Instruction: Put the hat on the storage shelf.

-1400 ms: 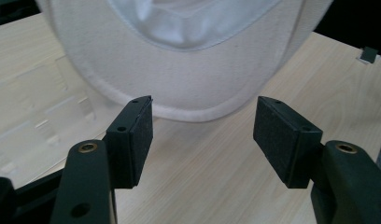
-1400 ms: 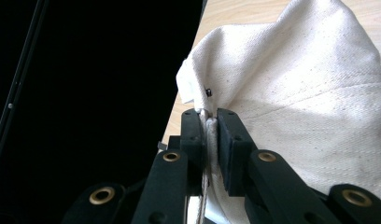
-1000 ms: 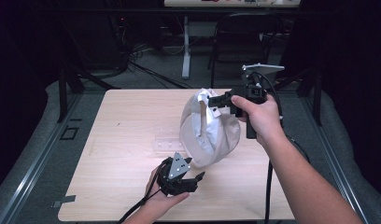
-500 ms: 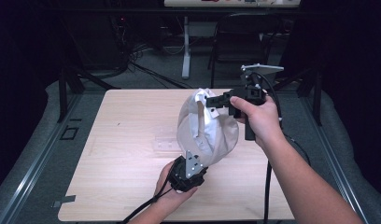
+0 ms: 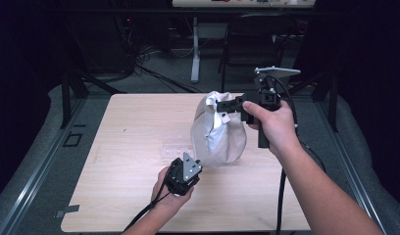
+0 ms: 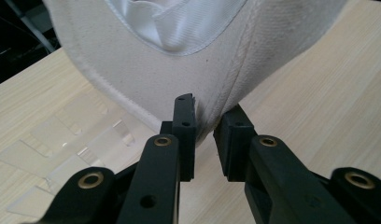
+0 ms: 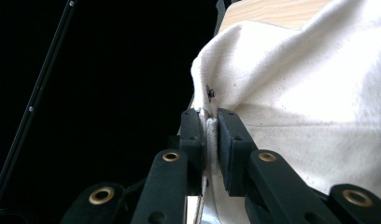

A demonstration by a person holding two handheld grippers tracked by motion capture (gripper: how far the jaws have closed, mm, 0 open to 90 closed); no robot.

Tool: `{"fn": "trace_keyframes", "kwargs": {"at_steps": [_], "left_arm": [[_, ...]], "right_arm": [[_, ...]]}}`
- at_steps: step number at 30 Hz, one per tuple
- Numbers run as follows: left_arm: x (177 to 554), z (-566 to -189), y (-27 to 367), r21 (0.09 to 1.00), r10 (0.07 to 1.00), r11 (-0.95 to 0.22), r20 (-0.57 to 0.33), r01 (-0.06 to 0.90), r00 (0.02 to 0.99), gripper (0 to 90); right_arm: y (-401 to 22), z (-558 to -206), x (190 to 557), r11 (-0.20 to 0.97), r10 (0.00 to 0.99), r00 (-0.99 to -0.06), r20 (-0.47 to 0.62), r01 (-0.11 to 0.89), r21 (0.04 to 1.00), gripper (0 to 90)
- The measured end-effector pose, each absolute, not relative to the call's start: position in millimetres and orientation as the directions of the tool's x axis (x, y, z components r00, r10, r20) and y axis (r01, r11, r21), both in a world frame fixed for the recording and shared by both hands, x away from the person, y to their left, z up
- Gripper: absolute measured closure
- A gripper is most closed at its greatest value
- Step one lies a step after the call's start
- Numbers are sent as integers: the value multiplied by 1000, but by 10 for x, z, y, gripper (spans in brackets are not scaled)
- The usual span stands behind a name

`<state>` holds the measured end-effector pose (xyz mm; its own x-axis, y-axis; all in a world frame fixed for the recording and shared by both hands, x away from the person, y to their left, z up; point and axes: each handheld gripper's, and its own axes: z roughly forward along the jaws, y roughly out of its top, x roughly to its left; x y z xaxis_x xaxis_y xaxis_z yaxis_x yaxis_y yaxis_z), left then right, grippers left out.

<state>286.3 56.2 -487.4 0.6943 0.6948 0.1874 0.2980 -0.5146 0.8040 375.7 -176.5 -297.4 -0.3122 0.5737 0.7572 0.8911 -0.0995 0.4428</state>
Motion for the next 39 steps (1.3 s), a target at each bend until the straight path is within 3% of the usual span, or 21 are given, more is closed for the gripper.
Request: {"fn": "trace_keyframes", "kwargs": {"at_steps": [15,39], "left_arm": [[3307,-4822,848,859,681,-349,-43,376,731,813],[3631,-5124,773,859,677,-307,-105,410,728,806]], "right_arm": [[-1706,-3089,3781,-92,558,-323,765,892,443,816],[-1618,-3470,3923,-85,570,-293,768,908,410,816]]}}
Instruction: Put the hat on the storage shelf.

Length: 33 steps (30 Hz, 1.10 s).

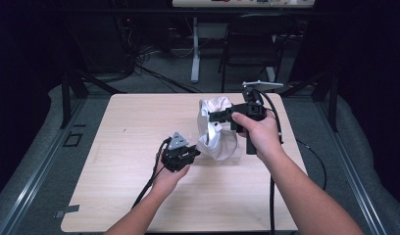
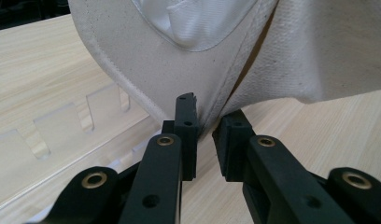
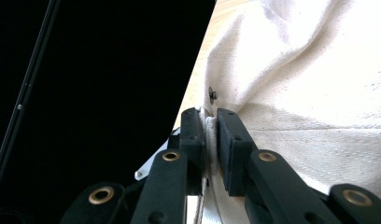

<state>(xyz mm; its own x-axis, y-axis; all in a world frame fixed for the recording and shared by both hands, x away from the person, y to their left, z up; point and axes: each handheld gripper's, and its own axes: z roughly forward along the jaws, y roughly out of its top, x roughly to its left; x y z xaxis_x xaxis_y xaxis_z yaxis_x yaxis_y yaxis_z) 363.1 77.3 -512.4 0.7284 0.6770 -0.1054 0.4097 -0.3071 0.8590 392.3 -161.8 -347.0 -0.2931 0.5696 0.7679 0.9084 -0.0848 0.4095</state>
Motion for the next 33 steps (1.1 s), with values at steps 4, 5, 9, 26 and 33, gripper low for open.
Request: {"fn": "trace_keyframes", "kwargs": {"at_steps": [4,5,9,26,33], "left_arm": [[3599,-5151,775,858,691,-305,-99,414,716,808],[3589,-5159,775,854,699,-308,-97,420,709,809],[3558,-5201,773,846,723,-303,-96,438,685,808],[3219,-4984,741,847,699,-406,46,343,713,602],[3220,-4922,670,846,703,-412,58,339,709,559]], "right_arm": [[-1602,-3500,3926,-82,565,-291,772,912,403,816],[-1598,-3504,3926,-77,564,-292,772,913,401,816],[-1578,-3515,3932,-75,568,-291,770,913,401,816],[-1572,-3481,3929,-93,567,-296,769,904,416,814],[-1566,-3473,3941,-94,564,-297,770,904,418,814]]}}
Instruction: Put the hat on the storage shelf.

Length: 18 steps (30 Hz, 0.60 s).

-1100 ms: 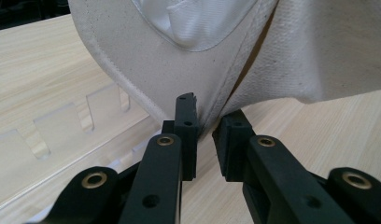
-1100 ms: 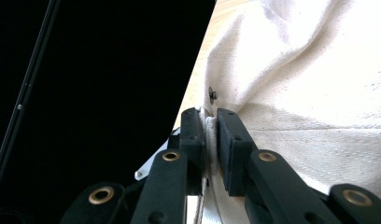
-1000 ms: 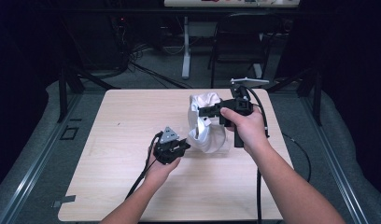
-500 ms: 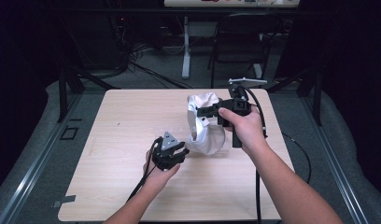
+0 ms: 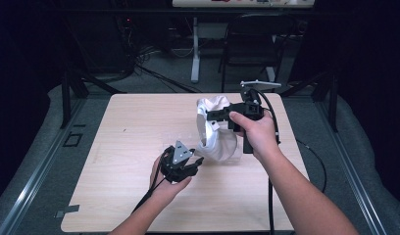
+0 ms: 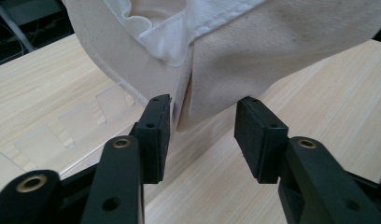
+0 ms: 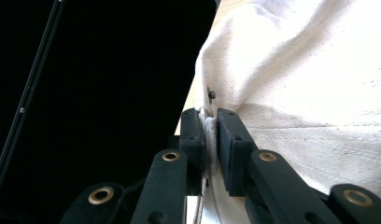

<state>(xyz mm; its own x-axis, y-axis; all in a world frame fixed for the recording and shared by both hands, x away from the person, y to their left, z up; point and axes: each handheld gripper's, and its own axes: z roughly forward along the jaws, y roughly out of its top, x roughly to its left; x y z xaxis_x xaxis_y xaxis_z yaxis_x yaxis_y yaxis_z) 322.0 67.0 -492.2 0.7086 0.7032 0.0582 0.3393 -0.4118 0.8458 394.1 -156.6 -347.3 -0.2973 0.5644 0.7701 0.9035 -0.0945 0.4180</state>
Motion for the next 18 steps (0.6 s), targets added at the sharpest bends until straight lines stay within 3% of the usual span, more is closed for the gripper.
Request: {"fn": "trace_keyframes", "kwargs": {"at_steps": [3,10,18], "left_arm": [[3260,-4920,632,851,714,-408,72,330,696,559],[3285,-4912,655,856,742,-399,91,329,664,815],[3322,-4953,734,865,755,-342,21,367,655,844]], "right_arm": [[-1557,-3479,3944,-93,561,-299,772,904,418,814],[-1534,-3521,3933,-84,560,-301,771,906,415,812],[-1555,-3574,3942,-97,571,-291,768,904,416,812]]}}
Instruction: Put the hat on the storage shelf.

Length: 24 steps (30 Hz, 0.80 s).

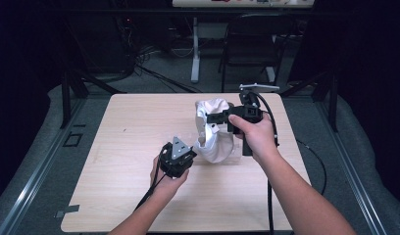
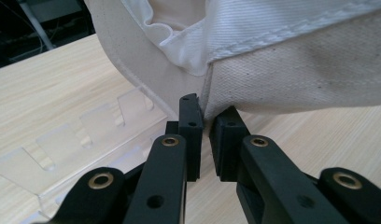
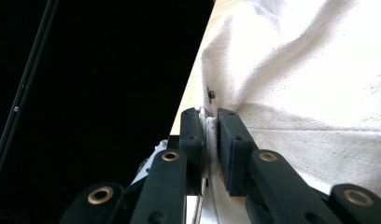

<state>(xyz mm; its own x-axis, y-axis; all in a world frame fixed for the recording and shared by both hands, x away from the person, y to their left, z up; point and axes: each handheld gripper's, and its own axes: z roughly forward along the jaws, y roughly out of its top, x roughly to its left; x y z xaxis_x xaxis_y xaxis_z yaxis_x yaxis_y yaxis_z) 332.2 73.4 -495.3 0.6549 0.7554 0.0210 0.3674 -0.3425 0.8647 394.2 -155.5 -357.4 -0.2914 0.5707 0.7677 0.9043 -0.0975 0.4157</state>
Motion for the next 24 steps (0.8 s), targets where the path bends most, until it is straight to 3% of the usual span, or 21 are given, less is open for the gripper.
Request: {"fn": "trace_keyframes", "kwargs": {"at_steps": [5,12,24], "left_arm": [[3364,-5008,800,860,756,-289,-64,420,651,854],[3392,-5050,842,834,771,-266,-117,483,627,861],[3397,-5103,797,802,774,-338,-60,492,630,860]], "right_arm": [[-1535,-3612,3961,-91,578,-285,764,908,408,812],[-1444,-3726,3982,-64,597,-286,750,914,400,813],[-1471,-3807,4016,-70,613,-268,743,919,389,813]]}}
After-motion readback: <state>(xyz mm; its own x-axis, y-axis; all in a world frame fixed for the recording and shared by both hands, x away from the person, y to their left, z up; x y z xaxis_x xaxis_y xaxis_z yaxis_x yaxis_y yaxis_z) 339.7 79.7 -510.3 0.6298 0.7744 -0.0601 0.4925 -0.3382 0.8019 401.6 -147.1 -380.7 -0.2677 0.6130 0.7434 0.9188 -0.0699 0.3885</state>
